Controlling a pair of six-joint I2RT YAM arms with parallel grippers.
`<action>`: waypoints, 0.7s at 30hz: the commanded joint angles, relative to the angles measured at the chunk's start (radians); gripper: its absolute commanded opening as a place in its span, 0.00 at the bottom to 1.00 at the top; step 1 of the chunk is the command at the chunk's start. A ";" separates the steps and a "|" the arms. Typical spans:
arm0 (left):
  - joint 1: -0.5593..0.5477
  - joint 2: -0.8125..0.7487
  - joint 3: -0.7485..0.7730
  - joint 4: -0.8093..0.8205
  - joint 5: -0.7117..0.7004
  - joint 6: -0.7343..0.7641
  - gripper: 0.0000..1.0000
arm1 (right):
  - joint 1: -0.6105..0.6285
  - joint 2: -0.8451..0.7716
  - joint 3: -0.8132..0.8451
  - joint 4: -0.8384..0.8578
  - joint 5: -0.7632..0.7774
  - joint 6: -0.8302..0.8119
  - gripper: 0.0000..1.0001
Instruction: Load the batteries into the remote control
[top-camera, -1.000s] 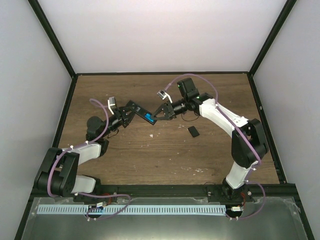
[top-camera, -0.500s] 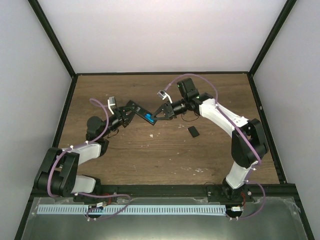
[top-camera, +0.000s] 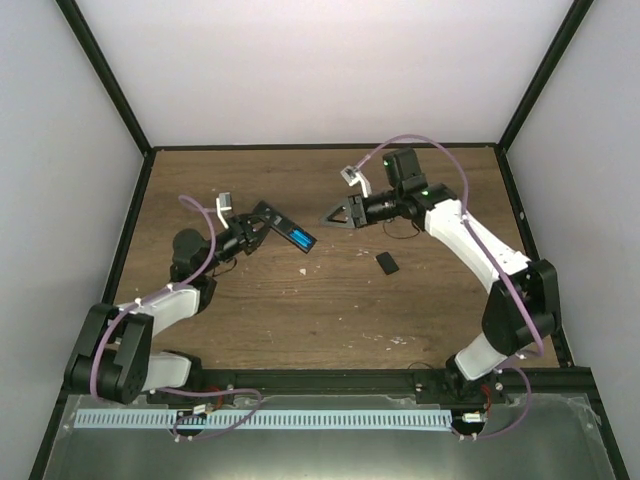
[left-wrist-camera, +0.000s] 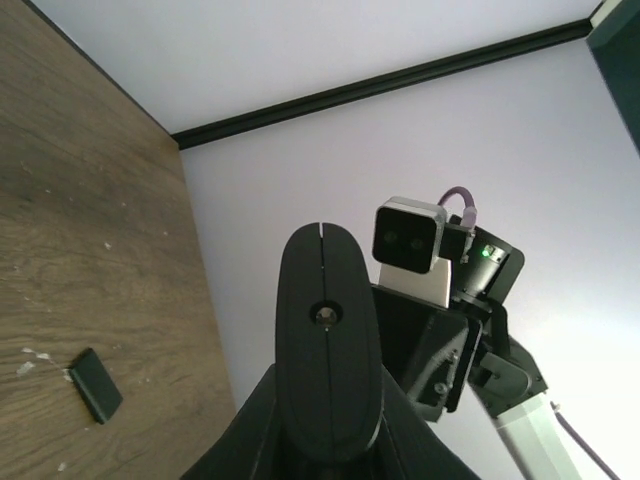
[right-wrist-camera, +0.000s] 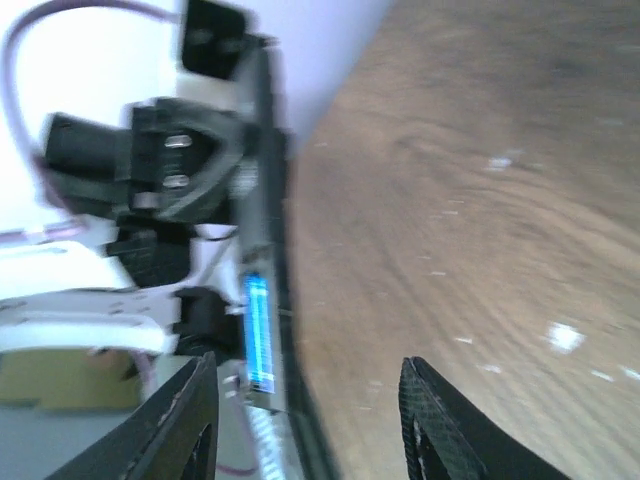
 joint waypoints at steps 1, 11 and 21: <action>0.012 -0.062 0.030 -0.199 0.005 0.170 0.00 | -0.066 -0.060 -0.045 -0.134 0.376 -0.088 0.43; 0.024 -0.187 0.058 -0.521 -0.041 0.310 0.00 | -0.069 -0.087 -0.277 -0.221 1.014 -0.170 0.57; 0.032 -0.184 0.061 -0.515 -0.031 0.307 0.00 | -0.071 -0.023 -0.375 -0.131 1.043 -0.257 0.67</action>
